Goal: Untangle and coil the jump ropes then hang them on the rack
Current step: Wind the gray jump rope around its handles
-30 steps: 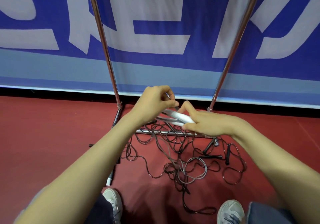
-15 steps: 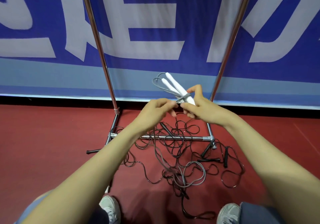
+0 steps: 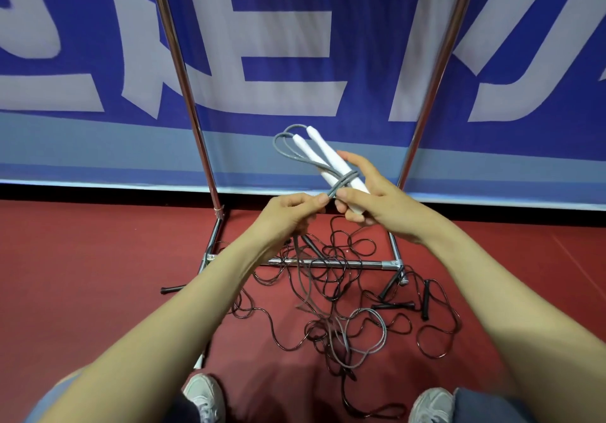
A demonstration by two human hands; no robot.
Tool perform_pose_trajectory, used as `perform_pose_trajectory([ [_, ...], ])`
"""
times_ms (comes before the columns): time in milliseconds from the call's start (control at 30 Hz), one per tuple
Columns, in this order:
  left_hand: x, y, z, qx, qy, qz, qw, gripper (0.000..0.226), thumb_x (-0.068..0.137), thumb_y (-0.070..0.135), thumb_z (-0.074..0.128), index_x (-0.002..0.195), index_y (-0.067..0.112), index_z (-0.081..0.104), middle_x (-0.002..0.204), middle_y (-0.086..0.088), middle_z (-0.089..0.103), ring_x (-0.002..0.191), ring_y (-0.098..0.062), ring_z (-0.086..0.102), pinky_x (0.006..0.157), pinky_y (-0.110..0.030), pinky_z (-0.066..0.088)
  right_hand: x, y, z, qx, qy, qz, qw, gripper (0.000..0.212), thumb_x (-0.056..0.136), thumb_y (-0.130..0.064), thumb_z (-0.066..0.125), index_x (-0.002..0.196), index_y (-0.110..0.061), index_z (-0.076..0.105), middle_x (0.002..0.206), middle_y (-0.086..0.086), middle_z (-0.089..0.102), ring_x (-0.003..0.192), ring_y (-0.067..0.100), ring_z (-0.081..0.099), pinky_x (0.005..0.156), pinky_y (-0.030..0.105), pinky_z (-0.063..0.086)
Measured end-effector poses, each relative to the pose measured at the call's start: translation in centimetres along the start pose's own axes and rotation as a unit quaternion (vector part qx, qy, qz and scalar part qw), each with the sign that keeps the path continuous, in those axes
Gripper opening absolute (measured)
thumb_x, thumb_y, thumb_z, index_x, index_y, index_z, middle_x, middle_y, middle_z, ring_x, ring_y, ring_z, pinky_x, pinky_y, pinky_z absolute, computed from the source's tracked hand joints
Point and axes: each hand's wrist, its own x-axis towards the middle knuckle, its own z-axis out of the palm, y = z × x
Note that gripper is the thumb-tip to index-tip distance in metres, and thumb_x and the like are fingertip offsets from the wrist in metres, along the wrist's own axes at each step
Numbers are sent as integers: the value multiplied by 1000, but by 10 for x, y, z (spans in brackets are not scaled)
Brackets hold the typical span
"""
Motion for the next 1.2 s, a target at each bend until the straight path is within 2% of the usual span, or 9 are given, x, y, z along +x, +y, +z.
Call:
perform_pose_trajectory([
  [233,1,-3,-9,44,-47,43,997,9,80,17,69,86,12,66,70,2,56,62,-9,46,66,-24,36,-10,-12,-2,28,-65,11,997,47,101,-13,47,140,-35,35,73,3,53,51,11,37,49,25,22],
  [300,31,-45,-55,97,-52,-9,994,23,80,10,74,102,12,66,87,-2,66,80,-12,63,75,-24,49,-14,-13,-2,42,-149,44,987,48,97,-17,53,139,-36,41,74,3,53,53,12,35,50,26,21],
  [367,58,-86,-95,177,-34,-144,973,43,75,26,83,112,18,64,109,-6,67,108,-30,64,81,-39,56,-20,-15,-2,58,-238,91,965,50,92,-16,54,138,-33,44,75,2,55,58,16,33,49,25,22],
  [467,22,-35,-81,226,-171,-133,950,12,84,3,68,94,-3,63,78,-2,70,67,-14,65,59,-21,52,-26,-17,10,-5,-342,154,927,42,95,-10,54,134,-25,47,70,0,53,54,13,36,47,18,29],
  [533,-5,8,-43,241,-229,-82,939,4,83,-1,67,87,0,67,69,2,69,62,-5,61,63,-14,47,-26,-14,23,-153,-362,179,902,39,98,-9,51,134,-25,46,65,-5,52,51,8,40,50,18,34],
  [633,-7,7,-30,290,-194,-29,937,10,82,10,73,88,2,71,71,3,68,63,-1,59,65,-11,43,-24,-4,32,-321,-320,169,875,44,98,-15,51,139,-29,42,64,-7,49,48,2,42,51,16,35],
  [767,-8,9,-34,243,-74,8,967,5,81,16,75,78,14,73,64,4,65,59,-11,50,59,-24,37,-22,-4,21,-205,-254,167,930,42,98,-13,52,132,-29,33,63,-6,48,47,3,43,51,19,38],
  [967,-18,7,-15,243,-41,35,968,11,83,14,74,86,4,71,58,8,62,49,0,49,52,-13,37,-19,6,23,-288,-217,201,911,42,97,-21,54,128,-19,25,65,1,52,46,8,44,46,18,38],
  [1200,-20,11,1,134,21,2,991,23,89,8,66,106,2,53,83,-14,62,43,-13,54,42,-20,43,-2,13,17,-385,-27,120,915,30,98,-26,49,122,-24,31,71,6,54,56,21,47,55,33,35],
])
